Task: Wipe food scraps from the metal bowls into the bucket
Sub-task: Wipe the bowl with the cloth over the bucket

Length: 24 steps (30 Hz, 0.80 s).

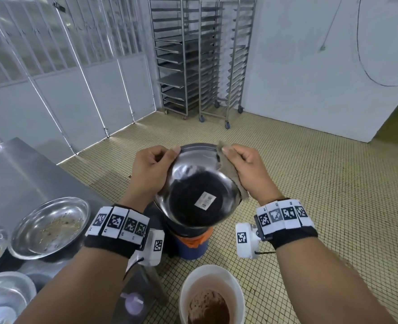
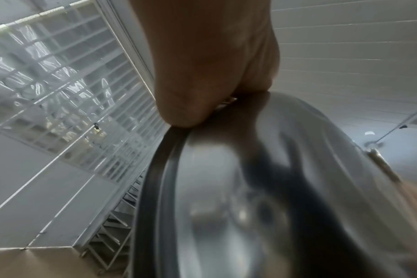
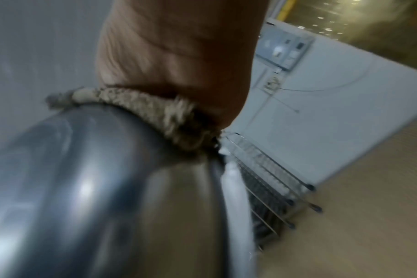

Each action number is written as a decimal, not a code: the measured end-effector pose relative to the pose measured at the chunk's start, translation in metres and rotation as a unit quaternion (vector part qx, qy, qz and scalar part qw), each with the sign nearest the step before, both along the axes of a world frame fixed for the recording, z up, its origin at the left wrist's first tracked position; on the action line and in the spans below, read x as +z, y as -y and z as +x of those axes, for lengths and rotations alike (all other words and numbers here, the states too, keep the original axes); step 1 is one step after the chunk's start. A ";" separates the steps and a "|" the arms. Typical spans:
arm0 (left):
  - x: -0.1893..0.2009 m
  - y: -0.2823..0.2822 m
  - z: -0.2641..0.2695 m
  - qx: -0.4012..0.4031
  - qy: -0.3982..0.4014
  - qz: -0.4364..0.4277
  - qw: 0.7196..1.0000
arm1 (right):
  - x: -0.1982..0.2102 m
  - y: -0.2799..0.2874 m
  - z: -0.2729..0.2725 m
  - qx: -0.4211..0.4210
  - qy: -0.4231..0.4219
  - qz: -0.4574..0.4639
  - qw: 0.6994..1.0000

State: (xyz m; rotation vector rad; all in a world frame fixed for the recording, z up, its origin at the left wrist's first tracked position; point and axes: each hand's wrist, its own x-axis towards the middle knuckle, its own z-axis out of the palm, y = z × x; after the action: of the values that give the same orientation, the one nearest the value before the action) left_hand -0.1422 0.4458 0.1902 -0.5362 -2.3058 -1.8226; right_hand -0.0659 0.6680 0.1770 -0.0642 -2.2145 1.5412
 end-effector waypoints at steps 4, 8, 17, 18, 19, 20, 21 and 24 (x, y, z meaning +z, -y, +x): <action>-0.008 0.004 0.000 0.018 0.025 0.005 1.000 | -0.024 0.000 0.002 -0.031 0.013 -0.072 0.997; -0.009 -0.002 0.005 -0.014 0.008 -0.040 0.999 | -0.001 0.003 -0.003 -0.018 0.007 0.011 1.000; -0.014 0.003 -0.002 0.012 0.024 0.038 0.999 | -0.017 -0.001 0.002 -0.033 0.021 -0.115 0.993; -0.014 0.000 0.001 -0.002 0.020 0.013 1.000 | -0.012 -0.001 -0.001 -0.030 0.023 -0.078 0.996; -0.013 -0.002 0.003 -0.013 0.015 -0.008 1.000 | -0.007 -0.002 -0.003 -0.026 0.021 -0.037 0.999; -0.011 -0.004 0.005 -0.018 0.014 -0.018 1.000 | -0.002 -0.001 -0.004 -0.018 0.018 -0.005 1.000; -0.009 -0.005 0.004 -0.017 0.014 -0.011 1.000 | 0.000 -0.001 -0.005 -0.012 0.011 0.004 1.000; -0.010 0.000 -0.002 0.019 0.039 0.072 0.996 | -0.005 -0.005 -0.002 -0.012 -0.005 -0.078 0.997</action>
State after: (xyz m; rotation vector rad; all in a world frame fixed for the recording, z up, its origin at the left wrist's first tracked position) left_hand -0.1440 0.4461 0.1799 -0.4045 -2.1940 -2.0066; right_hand -0.0674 0.6731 0.1723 -0.1287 -2.0744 1.6956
